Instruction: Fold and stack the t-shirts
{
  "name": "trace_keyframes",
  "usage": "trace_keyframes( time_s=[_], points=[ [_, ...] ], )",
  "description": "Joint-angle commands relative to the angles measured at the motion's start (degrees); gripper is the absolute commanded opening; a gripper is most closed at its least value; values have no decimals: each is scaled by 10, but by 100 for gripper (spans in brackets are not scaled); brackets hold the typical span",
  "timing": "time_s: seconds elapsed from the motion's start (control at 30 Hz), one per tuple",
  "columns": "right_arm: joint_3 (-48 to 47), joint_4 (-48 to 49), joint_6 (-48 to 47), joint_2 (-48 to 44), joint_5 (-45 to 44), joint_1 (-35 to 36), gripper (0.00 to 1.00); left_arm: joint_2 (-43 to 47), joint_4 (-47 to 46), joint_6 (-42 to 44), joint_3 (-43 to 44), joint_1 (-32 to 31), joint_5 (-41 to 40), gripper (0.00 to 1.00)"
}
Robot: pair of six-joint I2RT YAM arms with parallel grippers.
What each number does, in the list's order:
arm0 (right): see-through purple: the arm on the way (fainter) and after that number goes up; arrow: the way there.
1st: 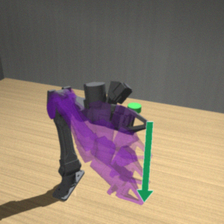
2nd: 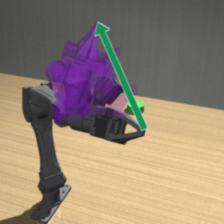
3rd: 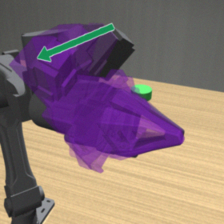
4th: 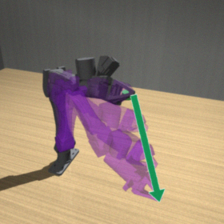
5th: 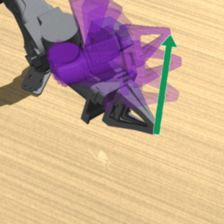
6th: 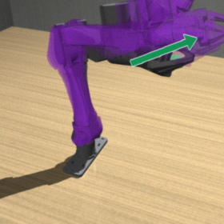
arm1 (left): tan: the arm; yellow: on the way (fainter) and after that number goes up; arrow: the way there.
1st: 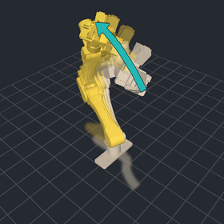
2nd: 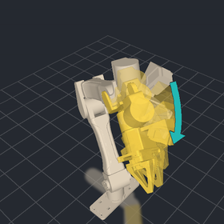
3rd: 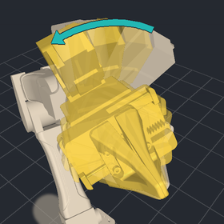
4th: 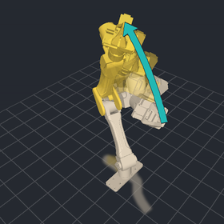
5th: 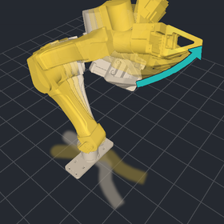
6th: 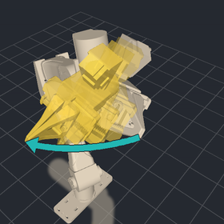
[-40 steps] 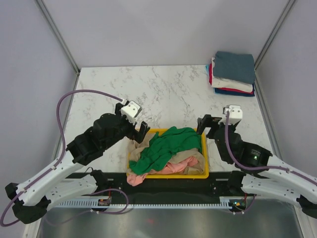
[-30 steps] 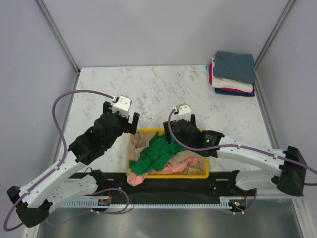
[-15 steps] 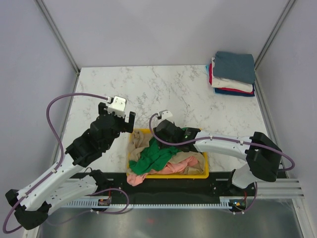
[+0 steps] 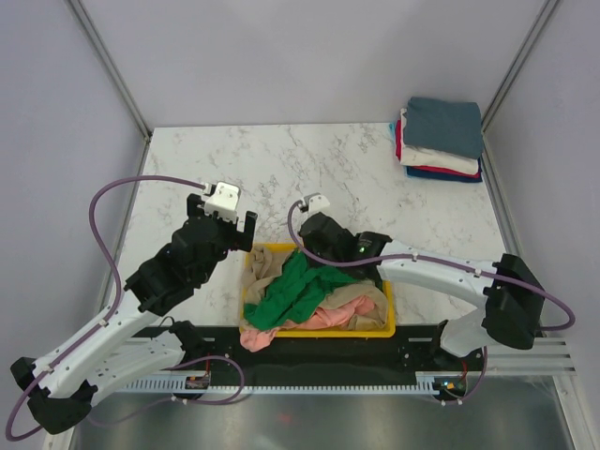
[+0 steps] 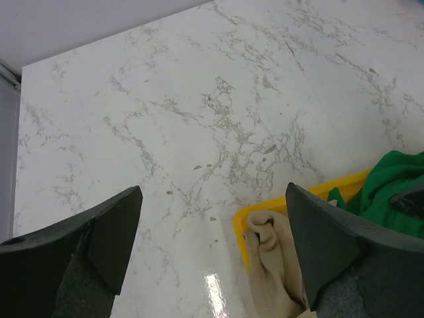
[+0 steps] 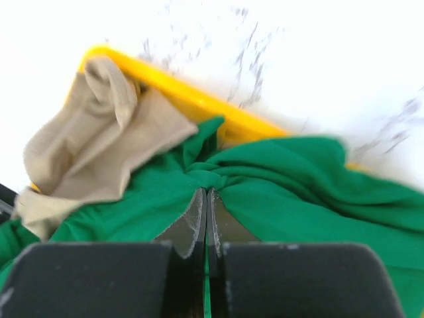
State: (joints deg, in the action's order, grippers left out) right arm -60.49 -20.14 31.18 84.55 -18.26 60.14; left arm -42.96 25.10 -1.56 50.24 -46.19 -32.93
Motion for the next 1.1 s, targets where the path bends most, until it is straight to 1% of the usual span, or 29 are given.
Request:
trace_keyframes(
  time_s=[0.0, 0.03, 0.07, 0.1, 0.13, 0.17, 0.2, 0.23, 0.3, 0.37, 0.43, 0.5, 0.53, 0.6, 0.63, 0.67, 0.7, 0.73, 0.8, 0.83, 0.93, 1.03, 1.07],
  points=[
    [-99, -12, -54, -35, -16, -35, 0, 3, -27, -12, -3, 3, -12, 96],
    [-130, -22, -66, -33, -18, -44, 0, 2, -27, -12, -4, 3, -13, 96],
    [-200, -29, -87, -30, -19, -63, 0, 2, -26, -13, -5, 3, -19, 96],
    [-242, -39, -105, -27, -19, -70, 0, 2, -27, -13, -5, 3, -21, 96],
    [-286, -43, -146, -16, -20, -77, 0, 3, -27, -13, -5, 3, -24, 96],
    [-381, -45, -167, -8, -28, -83, 0, 4, -26, -13, -6, 3, -31, 96],
    [-430, -45, -188, 2, -34, -86, 0, 4, -28, -13, -7, 3, -34, 96],
    [-522, -43, -230, 24, -47, -88, 0, 5, -27, -13, -7, 3, -35, 96],
    [-599, -29, -263, 49, -64, -89, 0, 6, -27, -14, -8, 3, -53, 95],
    [-652, -5, -302, 72, -68, -92, 0, 11, -28, -14, -8, 3, -62, 95],
    [-648, 33, -307, 83, -69, -96, 0, 15, -27, -13, -10, 3, -63, 95],
    [-606, 49, -298, 86, -65, -109, 0, 18, -30, -12, -11, 3, -66, 95],
    [-553, 55, -293, 87, -66, -114, 0, 19, -30, -12, -12, 3, -65, 95],
    [-484, 83, -280, 85, -70, -125, 0, 21, -30, -12, -13, 3, -66, 95],
    [-454, 84, -271, 92, -68, -131, 34, 21, -30, -12, -12, 4, -64, 95],
    [-400, 83, -259, 97, -64, -151, 65, 20, -30, -12, -12, 3, -63, 95],
    [-374, 74, -225, 104, -60, -162, 86, 19, -31, -12, -13, 3, -62, 95],
    [-329, 66, -207, 117, -48, -174, 98, 17, -30, -12, -12, 3, -60, 95],
    [-287, 45, -150, 124, -44, -205, 98, 17, -31, -12, -12, 3, -60, 95],
    [-239, 47, -135, 113, -35, -213, 98, 17, -30, -12, -13, 3, -59, 95],
    [-157, 76, -111, 67, -15, -236, 98, 17, -32, -12, -14, 3, -58, 95],
    [-117, 83, -111, 24, 29, -237, 98, 12, -32, -12, -12, 4, -53, 95],
    [-109, 83, -113, 16, 77, -236, 98, 11, -32, -12, -11, 3, -53, 95]
  ],
)
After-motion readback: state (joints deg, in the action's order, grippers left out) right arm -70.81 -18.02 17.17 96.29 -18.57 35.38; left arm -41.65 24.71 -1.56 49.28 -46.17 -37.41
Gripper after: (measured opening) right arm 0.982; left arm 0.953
